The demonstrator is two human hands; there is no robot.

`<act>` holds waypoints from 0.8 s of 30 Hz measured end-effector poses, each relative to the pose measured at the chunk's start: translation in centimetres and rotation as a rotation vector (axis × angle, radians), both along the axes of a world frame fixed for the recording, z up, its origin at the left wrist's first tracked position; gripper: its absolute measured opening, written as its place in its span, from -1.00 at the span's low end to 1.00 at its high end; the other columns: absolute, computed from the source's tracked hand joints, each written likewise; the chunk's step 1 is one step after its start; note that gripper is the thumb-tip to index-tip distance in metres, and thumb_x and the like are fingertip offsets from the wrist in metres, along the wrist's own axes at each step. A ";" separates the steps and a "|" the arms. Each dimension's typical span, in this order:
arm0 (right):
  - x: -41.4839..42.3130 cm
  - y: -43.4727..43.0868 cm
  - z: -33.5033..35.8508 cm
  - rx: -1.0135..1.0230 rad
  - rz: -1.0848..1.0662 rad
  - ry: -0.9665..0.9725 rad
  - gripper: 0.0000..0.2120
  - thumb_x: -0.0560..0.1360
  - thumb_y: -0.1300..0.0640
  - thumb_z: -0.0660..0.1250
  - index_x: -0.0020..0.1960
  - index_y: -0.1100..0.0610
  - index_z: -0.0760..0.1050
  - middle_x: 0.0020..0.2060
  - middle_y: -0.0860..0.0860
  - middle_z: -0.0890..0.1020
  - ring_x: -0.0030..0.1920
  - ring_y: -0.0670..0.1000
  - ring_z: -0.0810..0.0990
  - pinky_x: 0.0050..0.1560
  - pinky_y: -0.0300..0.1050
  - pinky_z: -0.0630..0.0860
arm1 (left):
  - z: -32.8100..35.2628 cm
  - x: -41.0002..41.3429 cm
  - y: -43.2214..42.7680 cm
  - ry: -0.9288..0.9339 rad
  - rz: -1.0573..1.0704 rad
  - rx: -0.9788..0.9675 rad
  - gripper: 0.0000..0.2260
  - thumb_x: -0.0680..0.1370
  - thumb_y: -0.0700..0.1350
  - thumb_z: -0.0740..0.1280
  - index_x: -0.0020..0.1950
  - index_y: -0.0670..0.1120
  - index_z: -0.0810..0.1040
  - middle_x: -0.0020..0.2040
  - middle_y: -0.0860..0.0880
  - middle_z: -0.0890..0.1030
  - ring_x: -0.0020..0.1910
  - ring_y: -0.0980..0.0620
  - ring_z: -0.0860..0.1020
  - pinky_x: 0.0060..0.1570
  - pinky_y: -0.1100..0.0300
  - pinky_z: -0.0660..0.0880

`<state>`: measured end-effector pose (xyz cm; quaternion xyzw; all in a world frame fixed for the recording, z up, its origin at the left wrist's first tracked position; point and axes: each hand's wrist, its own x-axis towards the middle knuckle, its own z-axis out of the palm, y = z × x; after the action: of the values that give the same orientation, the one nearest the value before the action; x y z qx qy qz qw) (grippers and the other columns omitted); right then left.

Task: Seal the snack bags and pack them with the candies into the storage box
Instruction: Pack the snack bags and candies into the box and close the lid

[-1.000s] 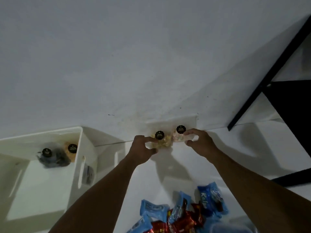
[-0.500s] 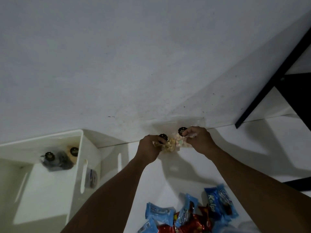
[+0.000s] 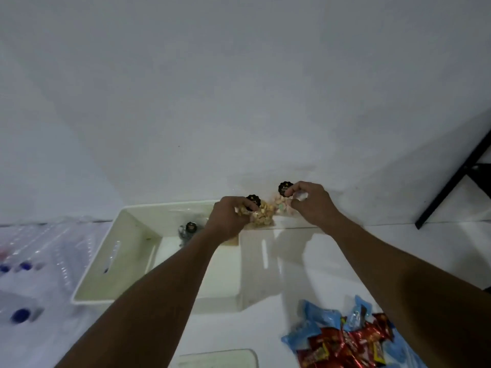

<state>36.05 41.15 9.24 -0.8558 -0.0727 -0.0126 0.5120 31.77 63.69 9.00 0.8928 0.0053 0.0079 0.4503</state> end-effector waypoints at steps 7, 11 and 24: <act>-3.4 14.6 1.5 0.001 0.143 0.008 -0.82 0.40 0.32 0.41 -0.10 0.08 0.64 0.00 -0.01 0.66 0.08 -0.02 0.56 0.06 -0.15 0.46 | 1.4 -5.7 14.8 0.019 0.143 0.032 -0.73 0.38 -0.25 0.55 -0.21 0.16 0.68 -0.09 0.13 0.69 -0.19 0.15 0.58 -0.15 0.26 0.50; -3.8 18.9 -0.9 -0.095 0.132 0.073 -0.79 0.40 0.36 0.36 -0.10 0.10 0.64 -0.07 -0.06 0.66 -0.01 -0.03 0.56 -0.08 -0.23 0.42 | -1.0 -6.7 19.9 0.073 0.191 0.044 -0.73 0.38 -0.27 0.54 -0.20 0.12 0.70 -0.02 0.04 0.71 -0.08 0.06 0.65 -0.08 0.11 0.65; -0.1 21.6 -11.5 -0.299 0.032 0.350 -0.71 0.41 0.36 0.22 -0.20 0.01 0.58 -0.05 0.03 0.67 0.00 0.11 0.63 -0.14 -0.22 0.40 | -13.8 -0.3 21.1 0.300 0.144 -0.033 -0.72 0.40 -0.33 0.49 -0.23 0.08 0.69 -0.16 0.02 0.67 -0.26 0.12 0.58 -0.31 0.41 0.51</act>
<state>35.94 62.71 -2.30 -0.9101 0.0026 0.1550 0.3843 31.45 84.74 -4.85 0.8739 0.1365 -0.0933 0.4571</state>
